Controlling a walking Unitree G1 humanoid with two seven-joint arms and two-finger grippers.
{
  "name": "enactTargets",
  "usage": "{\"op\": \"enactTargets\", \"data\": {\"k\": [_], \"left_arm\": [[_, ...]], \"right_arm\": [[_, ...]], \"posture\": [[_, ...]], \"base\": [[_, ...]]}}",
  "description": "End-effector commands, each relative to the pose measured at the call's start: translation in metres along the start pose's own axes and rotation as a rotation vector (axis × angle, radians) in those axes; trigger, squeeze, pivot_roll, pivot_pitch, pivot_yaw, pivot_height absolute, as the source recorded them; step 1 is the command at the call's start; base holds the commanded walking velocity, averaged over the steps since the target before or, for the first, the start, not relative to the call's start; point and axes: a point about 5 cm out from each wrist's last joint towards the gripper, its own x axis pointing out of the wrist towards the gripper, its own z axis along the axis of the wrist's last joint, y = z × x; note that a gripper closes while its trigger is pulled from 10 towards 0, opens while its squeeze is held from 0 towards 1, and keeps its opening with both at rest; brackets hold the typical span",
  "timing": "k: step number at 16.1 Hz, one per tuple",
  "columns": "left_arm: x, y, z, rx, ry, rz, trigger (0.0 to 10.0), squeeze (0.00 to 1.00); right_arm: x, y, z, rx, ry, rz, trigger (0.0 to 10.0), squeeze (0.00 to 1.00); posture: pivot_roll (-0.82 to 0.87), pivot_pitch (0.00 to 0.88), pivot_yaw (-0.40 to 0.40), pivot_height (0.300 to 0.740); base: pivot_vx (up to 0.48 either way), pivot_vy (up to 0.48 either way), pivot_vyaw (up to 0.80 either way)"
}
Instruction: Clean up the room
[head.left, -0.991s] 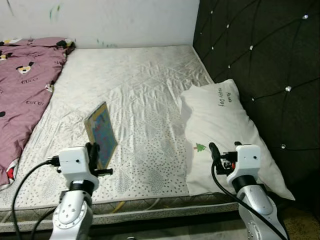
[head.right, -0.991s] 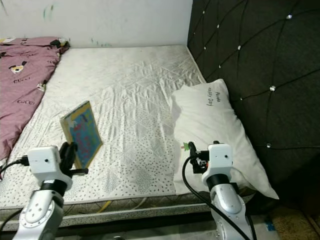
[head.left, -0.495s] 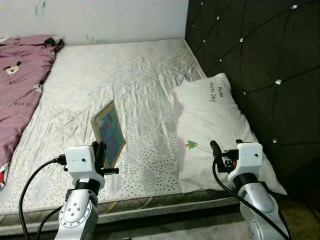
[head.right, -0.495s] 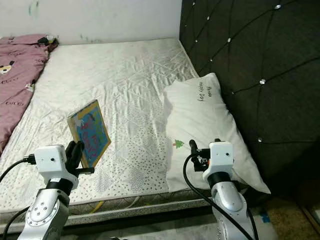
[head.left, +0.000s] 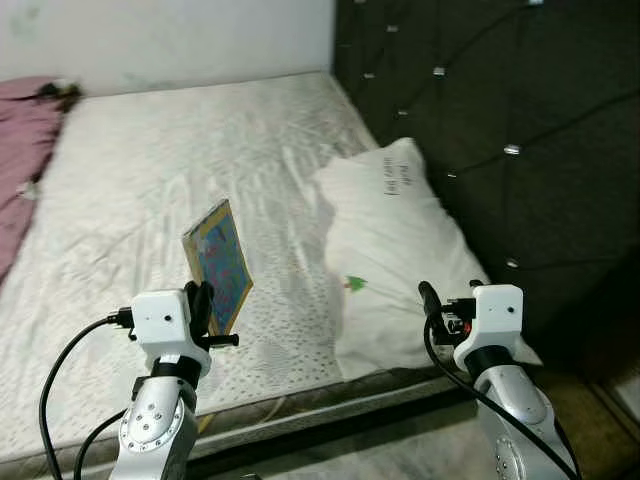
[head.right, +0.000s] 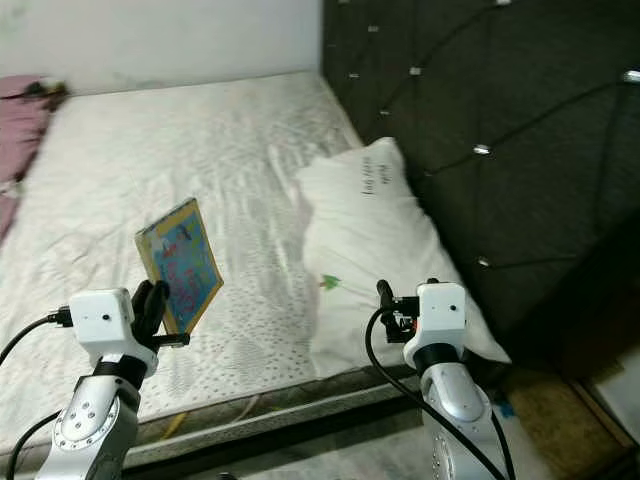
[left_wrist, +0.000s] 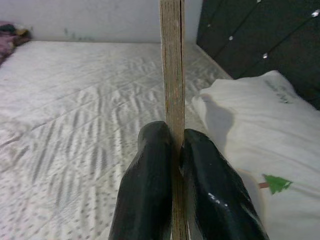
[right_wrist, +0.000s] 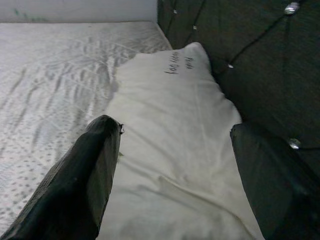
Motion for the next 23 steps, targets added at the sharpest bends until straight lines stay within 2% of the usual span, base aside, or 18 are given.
{"op": "enactTargets", "data": {"k": [1, 11, 17, 23], "left_arm": [[0.0003, 0.0016, 0.005, 0.002, -0.024, 0.004, 10.0, 0.0], [0.0031, 0.0014, 0.0047, -0.002, -0.025, 0.013, 10.0, 0.0], [0.0039, 0.0005, 0.0051, 0.003, -0.033, 0.017, 10.0, 0.0], [0.0035, 0.0021, 0.0058, 0.024, -0.042, 0.035, 10.0, 0.0]], "right_arm": [[-0.0005, 0.0018, 0.0018, -0.006, -0.01, 0.004, 10.0, 0.0], [0.0, 0.0055, 0.0027, 0.0, -0.021, 0.026, 10.0, 0.0], [0.0032, 0.0051, 0.0028, 0.0, -0.023, 0.039, 10.0, 0.0], [0.0052, 0.006, 0.0019, 0.002, -0.021, 0.055, 10.0, 0.0]], "posture": [[0.03, 0.067, 0.034, 0.74], [0.03, 0.06, 0.031, 0.735], [0.03, 0.054, 0.025, 0.659], [0.03, 0.055, 0.021, 0.616]], "base": [[0.0, 0.0, 0.0], [0.0, 0.0, 0.0], [0.0, 0.0, 0.0], [0.0, 0.0, 0.0]]}}
